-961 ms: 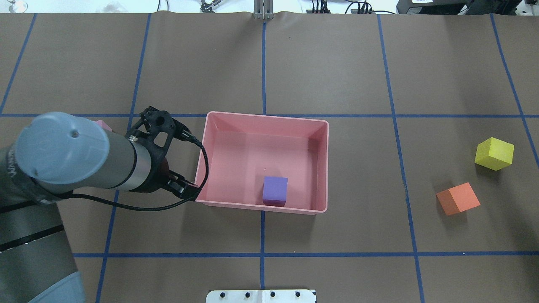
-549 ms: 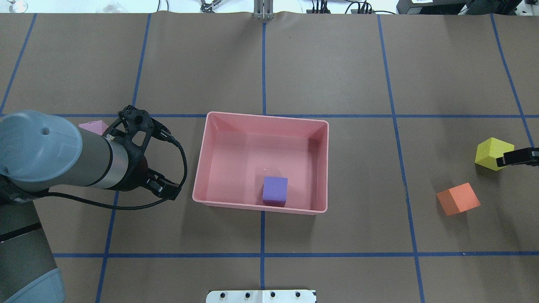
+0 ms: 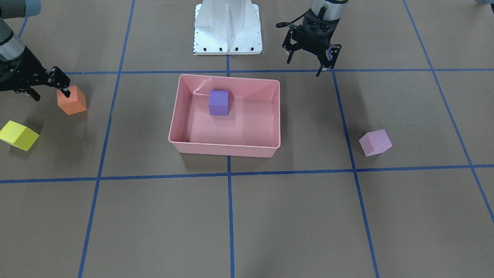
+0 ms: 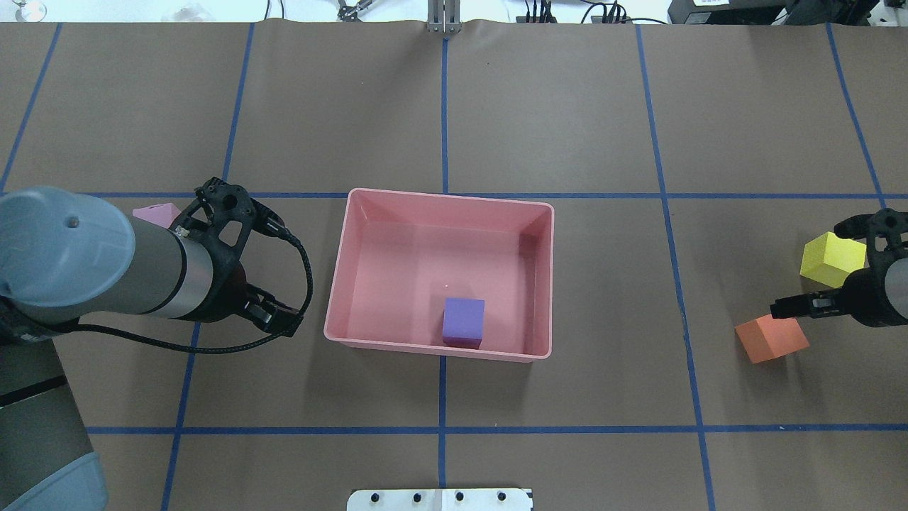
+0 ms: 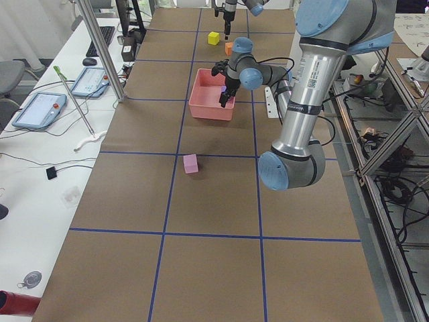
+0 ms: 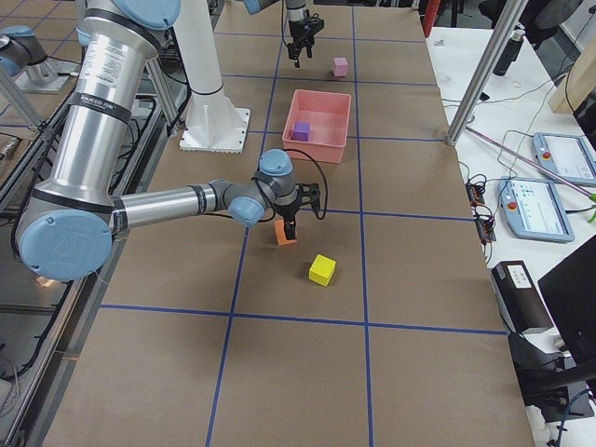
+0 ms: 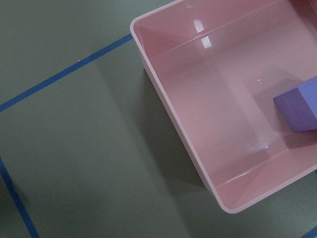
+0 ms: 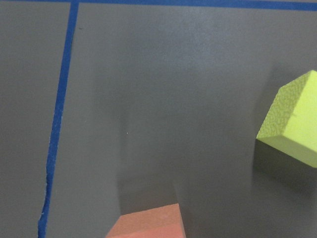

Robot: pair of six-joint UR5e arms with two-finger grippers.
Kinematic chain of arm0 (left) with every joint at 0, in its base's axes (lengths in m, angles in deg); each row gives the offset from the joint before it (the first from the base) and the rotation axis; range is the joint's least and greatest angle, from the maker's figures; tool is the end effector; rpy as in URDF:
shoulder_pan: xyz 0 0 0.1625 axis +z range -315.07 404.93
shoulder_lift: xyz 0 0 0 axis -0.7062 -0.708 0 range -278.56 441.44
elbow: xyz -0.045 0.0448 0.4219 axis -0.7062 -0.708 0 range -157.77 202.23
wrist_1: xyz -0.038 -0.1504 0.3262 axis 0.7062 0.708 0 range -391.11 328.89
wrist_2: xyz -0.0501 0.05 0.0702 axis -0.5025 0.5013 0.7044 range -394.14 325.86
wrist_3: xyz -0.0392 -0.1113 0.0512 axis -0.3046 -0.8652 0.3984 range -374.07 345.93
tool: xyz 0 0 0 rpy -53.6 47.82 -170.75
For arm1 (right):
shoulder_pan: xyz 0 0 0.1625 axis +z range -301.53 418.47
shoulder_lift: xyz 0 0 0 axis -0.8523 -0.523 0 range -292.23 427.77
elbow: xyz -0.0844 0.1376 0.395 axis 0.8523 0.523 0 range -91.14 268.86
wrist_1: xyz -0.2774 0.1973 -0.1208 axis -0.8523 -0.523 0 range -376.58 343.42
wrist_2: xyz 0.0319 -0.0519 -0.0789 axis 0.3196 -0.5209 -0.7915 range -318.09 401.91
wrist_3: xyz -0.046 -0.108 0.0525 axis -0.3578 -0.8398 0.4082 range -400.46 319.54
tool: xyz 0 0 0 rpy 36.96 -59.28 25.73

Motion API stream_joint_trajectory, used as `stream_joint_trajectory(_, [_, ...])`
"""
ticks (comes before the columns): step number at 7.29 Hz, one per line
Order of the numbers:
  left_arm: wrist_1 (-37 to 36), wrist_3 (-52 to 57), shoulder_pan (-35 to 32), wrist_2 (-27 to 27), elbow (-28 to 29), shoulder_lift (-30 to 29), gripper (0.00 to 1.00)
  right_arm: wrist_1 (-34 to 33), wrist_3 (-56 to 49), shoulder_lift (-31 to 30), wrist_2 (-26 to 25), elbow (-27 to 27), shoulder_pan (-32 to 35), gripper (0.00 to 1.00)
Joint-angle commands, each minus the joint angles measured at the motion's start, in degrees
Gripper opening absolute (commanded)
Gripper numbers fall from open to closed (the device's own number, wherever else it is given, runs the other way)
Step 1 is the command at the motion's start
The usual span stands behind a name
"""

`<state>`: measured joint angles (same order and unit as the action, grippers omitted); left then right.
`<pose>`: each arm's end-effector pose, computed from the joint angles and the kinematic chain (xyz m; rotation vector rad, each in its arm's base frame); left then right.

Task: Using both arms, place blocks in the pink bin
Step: 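Withdraw the left gripper from the bin while the right gripper grasps the orange cube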

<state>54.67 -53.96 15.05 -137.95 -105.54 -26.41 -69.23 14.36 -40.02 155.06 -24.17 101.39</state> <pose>0.3652 -0.3282 0.2916 0.4050 0.8349 0.4357 -0.2054 -0.3039 0.5577 0.1626 -0.8112 -0.0228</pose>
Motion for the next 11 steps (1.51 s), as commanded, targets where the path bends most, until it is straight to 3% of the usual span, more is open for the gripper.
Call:
stream_joint_trajectory(1, [0.0, -0.2, 0.0, 0.0, 0.0, 0.0, 1.00, 0.1, 3.8, 0.5, -5.0, 0.1, -6.2, 1.00])
stream_joint_trajectory(4, [0.0, -0.3, 0.0, 0.0, 0.1, 0.0, 1.00, 4.9, 3.6, 0.5, -9.6, 4.9, -9.9, 1.00])
stream_joint_trajectory(5, [0.0, -0.3, 0.1, 0.0, 0.2, -0.1, 1.00, 4.8, 3.7, 0.6, -11.1, 4.9, -10.0, 0.88])
stream_joint_trajectory(6, [0.0, -0.3, 0.0, 0.0, 0.1, -0.1, 1.00, 4.8, 3.6, 0.6, -11.0, 4.7, -10.0, 0.11])
stream_joint_trajectory(7, [0.0, -0.3, 0.0, 0.0, 0.1, 0.0, 1.00, 4.5, 3.8, 0.6, -10.5, 2.3, -9.7, 0.00])
stream_joint_trajectory(11, [0.0, -0.2, 0.0, 0.0, 0.3, 0.0, 1.00, 4.0, 20.5, 6.1, -10.5, -4.6, -6.4, 0.00])
